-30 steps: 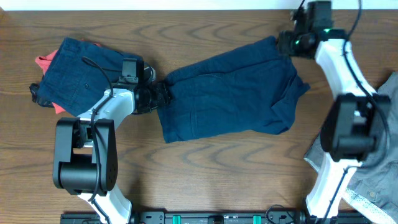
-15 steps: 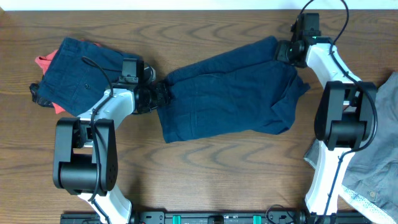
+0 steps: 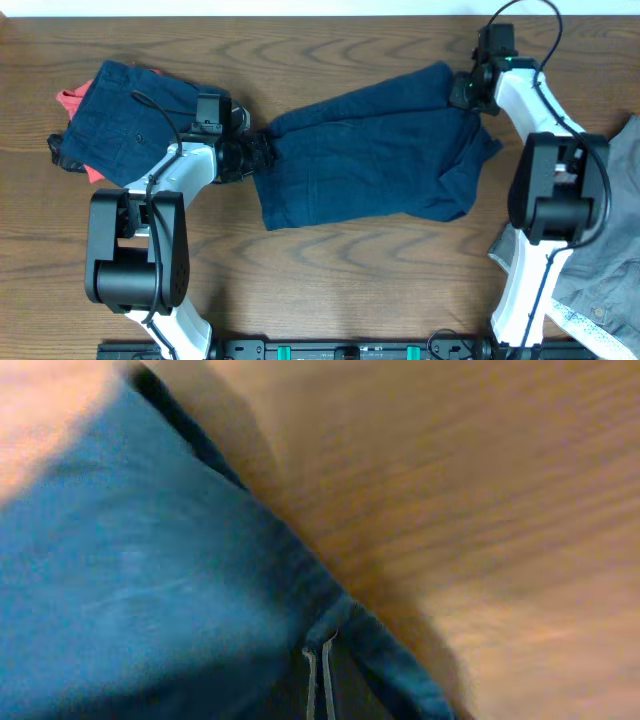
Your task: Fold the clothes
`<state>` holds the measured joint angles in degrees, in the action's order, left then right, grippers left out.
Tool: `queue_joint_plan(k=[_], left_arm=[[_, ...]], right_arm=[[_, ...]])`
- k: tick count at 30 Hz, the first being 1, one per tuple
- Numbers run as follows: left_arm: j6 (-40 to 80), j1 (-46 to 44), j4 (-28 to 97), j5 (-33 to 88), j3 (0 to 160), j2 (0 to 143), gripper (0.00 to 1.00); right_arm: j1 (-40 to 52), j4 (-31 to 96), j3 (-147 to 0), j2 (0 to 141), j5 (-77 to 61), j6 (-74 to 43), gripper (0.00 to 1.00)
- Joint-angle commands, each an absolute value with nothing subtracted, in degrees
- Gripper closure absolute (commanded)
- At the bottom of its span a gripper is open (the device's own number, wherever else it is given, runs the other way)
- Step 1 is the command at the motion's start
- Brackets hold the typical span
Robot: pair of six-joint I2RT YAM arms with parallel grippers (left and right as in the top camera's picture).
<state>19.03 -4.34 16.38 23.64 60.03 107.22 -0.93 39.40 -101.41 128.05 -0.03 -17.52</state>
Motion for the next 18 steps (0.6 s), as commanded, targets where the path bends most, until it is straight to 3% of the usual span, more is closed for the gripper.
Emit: queue_joint_plan(k=[1,12,18], left_arm=[[18.7,-4.7,17.8,21.4,57.3,110.5,0.42],[18.7,-4.7,17.7,21.4,57.2,110.5,0.42],[18.7,-4.7,17.7,21.4,57.2,110.5,0.42]], right_arm=[[-1.3,40.4,-101.6,119.0,3.2,-16.6,0.99],[3.1,49.2,-101.6,102.6,2.1,-13.4,0.99],[5.3,44.4,-101.6,102.6,2.1,-4.5,0.99]])
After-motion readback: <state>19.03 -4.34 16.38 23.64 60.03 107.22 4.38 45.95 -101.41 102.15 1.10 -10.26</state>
